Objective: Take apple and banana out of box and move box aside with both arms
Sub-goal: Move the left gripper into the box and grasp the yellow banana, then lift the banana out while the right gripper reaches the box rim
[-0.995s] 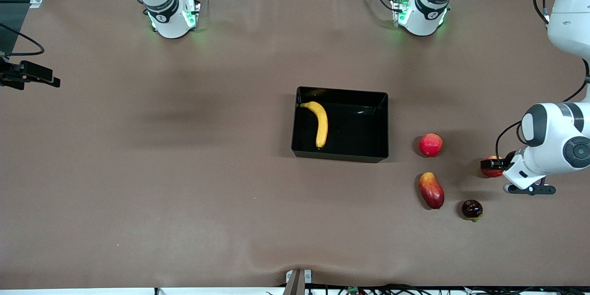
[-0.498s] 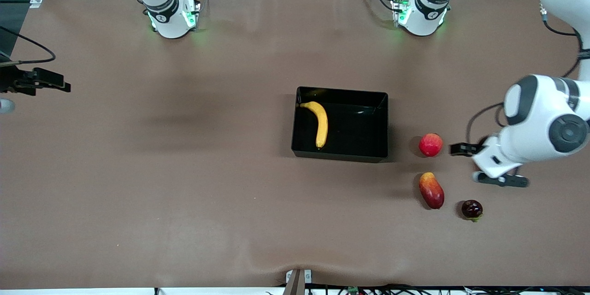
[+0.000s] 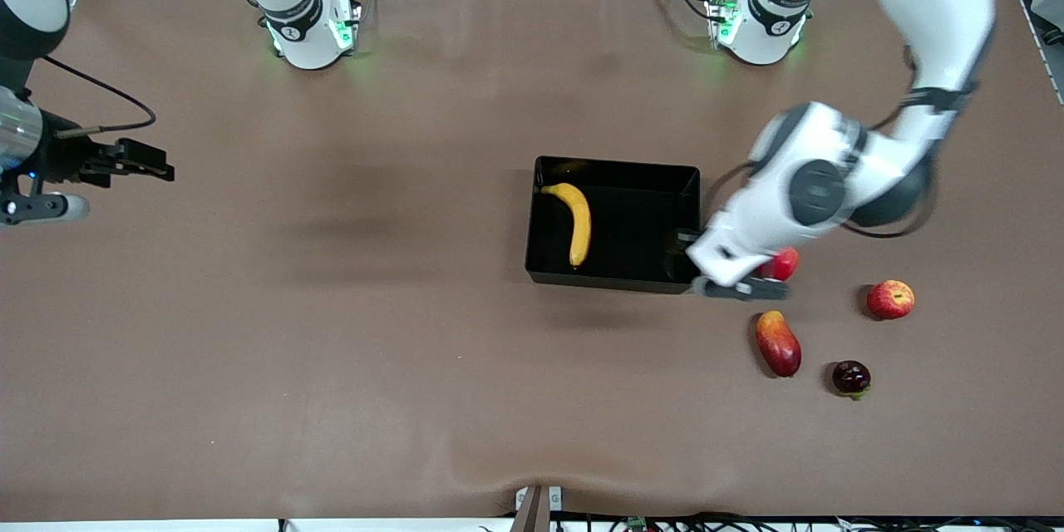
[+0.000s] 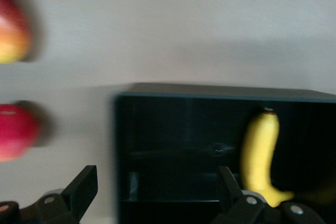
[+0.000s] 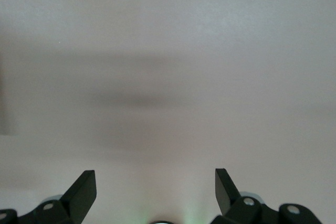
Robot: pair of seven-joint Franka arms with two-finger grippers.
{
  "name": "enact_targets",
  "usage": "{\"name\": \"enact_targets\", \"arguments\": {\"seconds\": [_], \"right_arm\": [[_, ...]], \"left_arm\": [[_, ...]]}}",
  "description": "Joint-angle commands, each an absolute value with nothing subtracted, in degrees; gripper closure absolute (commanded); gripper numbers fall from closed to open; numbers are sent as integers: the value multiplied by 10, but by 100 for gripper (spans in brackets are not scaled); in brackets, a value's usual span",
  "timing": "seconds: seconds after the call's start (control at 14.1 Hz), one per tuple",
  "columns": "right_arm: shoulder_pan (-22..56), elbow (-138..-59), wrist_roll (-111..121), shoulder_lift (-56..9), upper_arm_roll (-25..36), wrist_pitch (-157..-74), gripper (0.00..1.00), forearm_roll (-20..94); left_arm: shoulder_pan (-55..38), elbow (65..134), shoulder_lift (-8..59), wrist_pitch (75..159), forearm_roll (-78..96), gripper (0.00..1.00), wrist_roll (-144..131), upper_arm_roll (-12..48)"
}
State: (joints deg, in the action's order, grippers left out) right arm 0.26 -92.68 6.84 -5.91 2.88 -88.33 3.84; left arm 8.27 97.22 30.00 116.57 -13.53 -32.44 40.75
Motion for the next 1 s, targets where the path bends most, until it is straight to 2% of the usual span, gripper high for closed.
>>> {"name": "enact_targets", "arguments": {"seconds": [0.0, 0.28, 0.57, 0.64, 0.71, 0.78, 0.85, 0.92], "right_arm": [[6, -924, 61, -83, 32, -897, 0, 68], [9, -925, 61, -90, 33, -898, 0, 78], [11, -949, 61, -95, 32, -899, 0, 100], [11, -953, 61, -97, 32, -900, 0, 115], [13, -953, 61, -104, 32, -900, 0, 122], [18, -954, 61, -106, 32, -901, 0, 129], [25, -954, 61, -109, 32, -901, 0, 132], [33, -954, 61, -112, 32, -901, 0, 132]], "left_arm": [[37, 999, 324, 1239, -164, 0, -377, 404], [-23, 999, 408, 1294, -285, 0, -523, 400], [-43, 999, 468, 1338, -368, 0, -607, 394], [-53, 998, 475, 1339, -379, 16, -613, 387], [-56, 995, 478, 1339, -379, 41, -621, 385], [-64, 993, 479, 1338, -379, 68, -639, 384], [-68, 991, 478, 1338, -378, 99, -658, 384], [-72, 990, 474, 1338, -377, 100, -674, 384]]}}
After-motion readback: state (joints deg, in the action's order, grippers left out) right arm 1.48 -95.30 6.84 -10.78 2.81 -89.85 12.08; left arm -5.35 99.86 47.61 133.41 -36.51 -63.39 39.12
